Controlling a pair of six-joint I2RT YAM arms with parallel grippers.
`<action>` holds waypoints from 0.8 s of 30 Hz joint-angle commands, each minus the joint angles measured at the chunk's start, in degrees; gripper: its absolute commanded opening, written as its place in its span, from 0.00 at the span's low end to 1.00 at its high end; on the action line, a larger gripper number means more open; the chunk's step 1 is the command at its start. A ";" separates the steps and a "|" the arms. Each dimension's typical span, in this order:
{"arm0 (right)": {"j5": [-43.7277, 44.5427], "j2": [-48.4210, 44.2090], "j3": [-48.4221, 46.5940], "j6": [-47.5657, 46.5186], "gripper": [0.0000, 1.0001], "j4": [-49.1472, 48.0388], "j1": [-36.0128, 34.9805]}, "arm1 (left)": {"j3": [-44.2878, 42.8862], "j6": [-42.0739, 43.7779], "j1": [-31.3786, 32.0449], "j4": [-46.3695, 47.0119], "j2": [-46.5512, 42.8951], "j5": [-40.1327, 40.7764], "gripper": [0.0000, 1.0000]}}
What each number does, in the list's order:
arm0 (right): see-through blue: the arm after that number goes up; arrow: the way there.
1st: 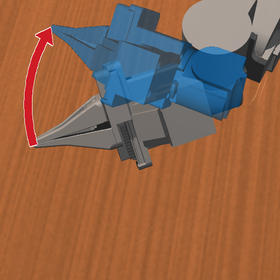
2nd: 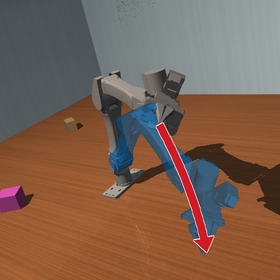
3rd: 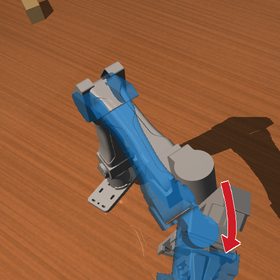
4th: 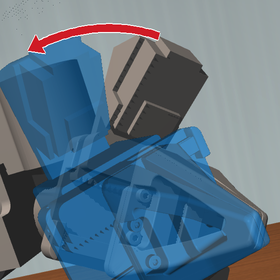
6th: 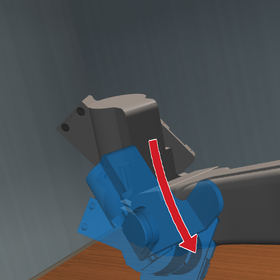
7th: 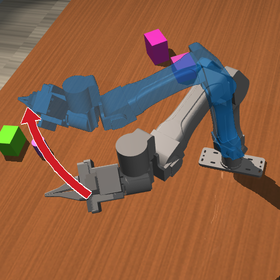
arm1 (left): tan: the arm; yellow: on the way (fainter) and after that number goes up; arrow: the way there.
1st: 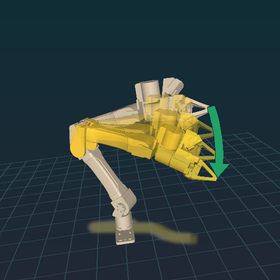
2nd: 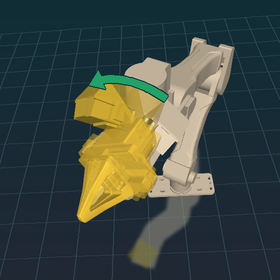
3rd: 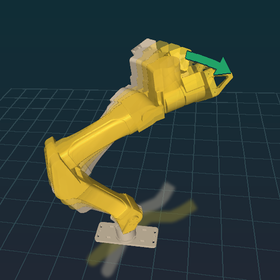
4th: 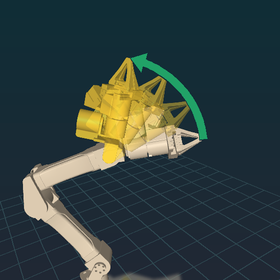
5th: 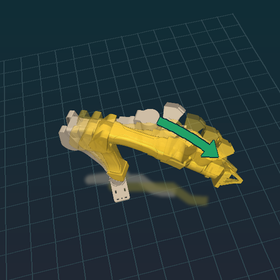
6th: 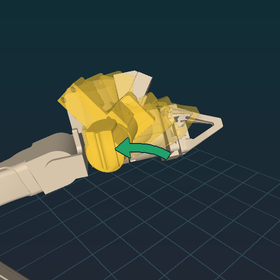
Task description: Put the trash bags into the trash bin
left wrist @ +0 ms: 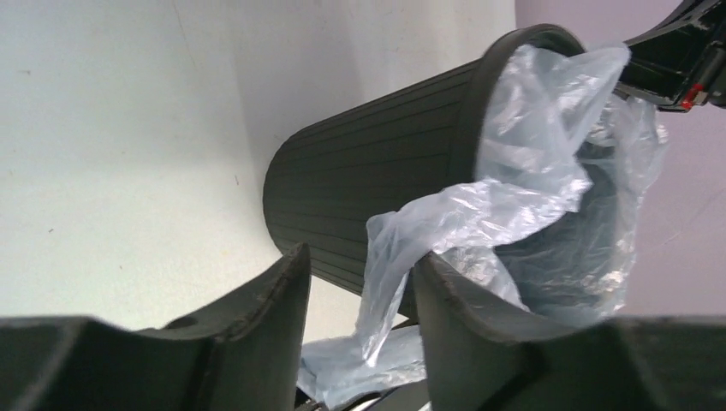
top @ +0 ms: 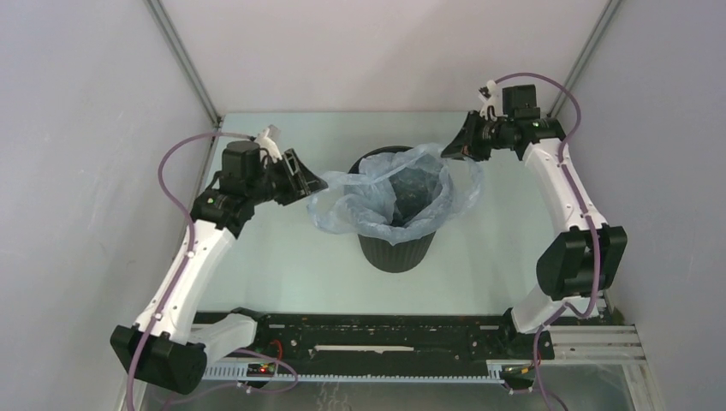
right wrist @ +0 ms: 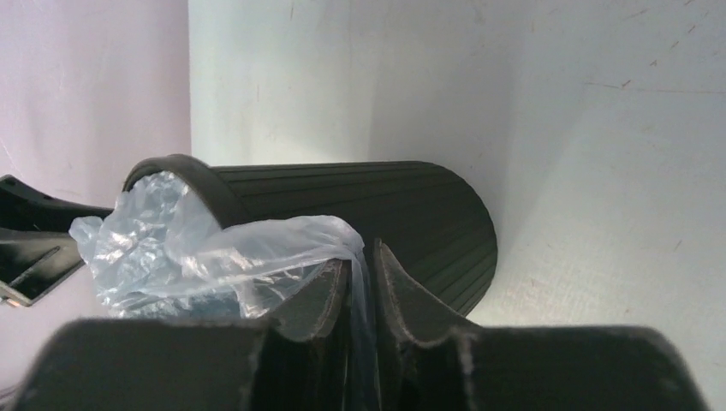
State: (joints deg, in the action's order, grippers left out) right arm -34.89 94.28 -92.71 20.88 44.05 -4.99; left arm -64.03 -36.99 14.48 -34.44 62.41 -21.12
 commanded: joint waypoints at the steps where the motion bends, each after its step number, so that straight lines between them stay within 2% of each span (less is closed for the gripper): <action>1: -1.18 -5.06 -4.41 -2.56 0.33 4.83 -0.15 | -6.04 3.67 -0.15 -0.63 -4.27 1.09 0.61; 3: 1.00 -7.84 -5.25 -3.11 0.49 6.44 -0.41 | -5.81 4.25 0.08 -0.44 -5.91 1.15 0.72; 4: 2.44 -9.05 -5.89 -3.45 0.55 8.00 -0.72 | -5.64 4.25 0.29 -0.33 -6.24 0.73 0.74; 6: 6.77 -11.77 -7.09 -4.68 0.68 10.23 -1.69 | -4.90 3.30 0.75 0.18 -6.07 -0.59 0.75; 9: 9.78 -15.51 -8.12 -4.27 0.79 12.23 -1.89 | -2.92 1.23 1.35 1.23 -5.64 -1.89 0.75; 13: 15.82 -19.48 -11.10 -2.96 0.85 14.01 -4.36 | -1.04 0.31 1.43 0.82 -6.51 -0.80 0.67; 17: 24.02 -20.57 -13.86 0.19 0.89 12.62 -16.47 | 0.78 -0.70 1.43 0.77 -6.53 -2.72 0.66; 20: 22.49 -19.30 -11.46 10.07 0.88 8.85 -23.46 | 1.44 -1.85 1.43 1.07 -6.87 -2.57 0.59; 24: 17.69 -20.63 2.22 31.04 0.88 -4.78 -27.14 | 1.41 -2.53 1.43 1.56 -7.15 -3.07 0.64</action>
State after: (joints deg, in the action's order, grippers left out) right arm -15.46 73.08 -101.47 30.00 50.87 -29.71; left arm -63.42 -37.91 15.64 -34.85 56.40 -22.55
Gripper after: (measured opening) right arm 0.881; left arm 0.611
